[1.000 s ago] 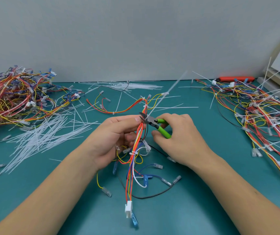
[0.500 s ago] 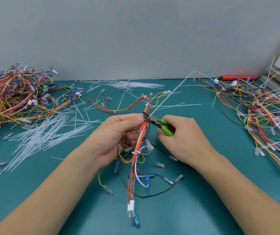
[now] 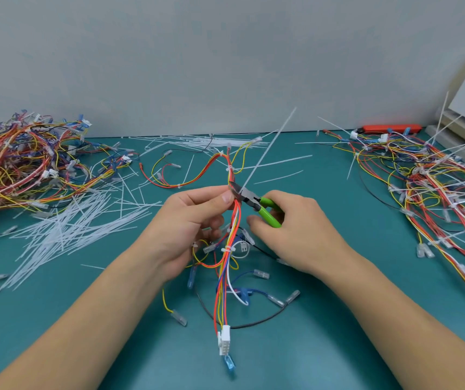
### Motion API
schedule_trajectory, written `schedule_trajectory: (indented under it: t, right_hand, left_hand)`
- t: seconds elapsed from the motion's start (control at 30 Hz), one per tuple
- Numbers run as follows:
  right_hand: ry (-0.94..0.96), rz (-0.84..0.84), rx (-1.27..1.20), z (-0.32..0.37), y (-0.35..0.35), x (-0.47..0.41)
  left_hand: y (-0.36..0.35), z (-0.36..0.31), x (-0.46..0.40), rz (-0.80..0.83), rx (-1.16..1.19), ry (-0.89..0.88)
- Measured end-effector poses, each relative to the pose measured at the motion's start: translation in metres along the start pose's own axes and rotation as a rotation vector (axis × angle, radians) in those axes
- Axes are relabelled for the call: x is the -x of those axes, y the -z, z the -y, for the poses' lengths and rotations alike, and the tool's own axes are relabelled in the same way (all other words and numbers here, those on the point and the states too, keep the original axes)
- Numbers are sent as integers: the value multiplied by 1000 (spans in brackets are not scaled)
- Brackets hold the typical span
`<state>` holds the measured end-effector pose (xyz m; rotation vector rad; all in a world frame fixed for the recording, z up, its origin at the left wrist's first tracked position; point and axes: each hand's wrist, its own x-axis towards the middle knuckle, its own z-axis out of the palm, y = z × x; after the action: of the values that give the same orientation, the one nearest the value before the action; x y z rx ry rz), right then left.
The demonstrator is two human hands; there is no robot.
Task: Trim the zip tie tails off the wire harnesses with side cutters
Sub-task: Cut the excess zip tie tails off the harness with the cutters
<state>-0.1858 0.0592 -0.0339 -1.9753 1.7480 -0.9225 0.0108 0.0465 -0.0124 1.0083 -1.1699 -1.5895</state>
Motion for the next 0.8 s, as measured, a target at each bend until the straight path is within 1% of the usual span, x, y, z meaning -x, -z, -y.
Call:
schedule_trajectory:
  t: [0.13, 0.3, 0.53, 0.67, 0.8]
  right_hand:
    - [-15, 9, -26, 1, 0, 0]
    - [-34, 13, -23, 4, -1, 1]
    - [-27, 20, -7, 4, 1, 3]
    - [-56, 28, 14, 1, 4, 0]
    - [-39, 9, 41, 1, 5, -1]
  left_hand:
    - [1, 1, -1, -59, -54, -68]
    - [-1, 1, 0, -72, -73, -112]
    - [-1, 1, 1, -92, -100, -111]
    - [-2, 1, 1, -96, -103, -107]
    - [-2, 2, 1, -91, -108, -108]
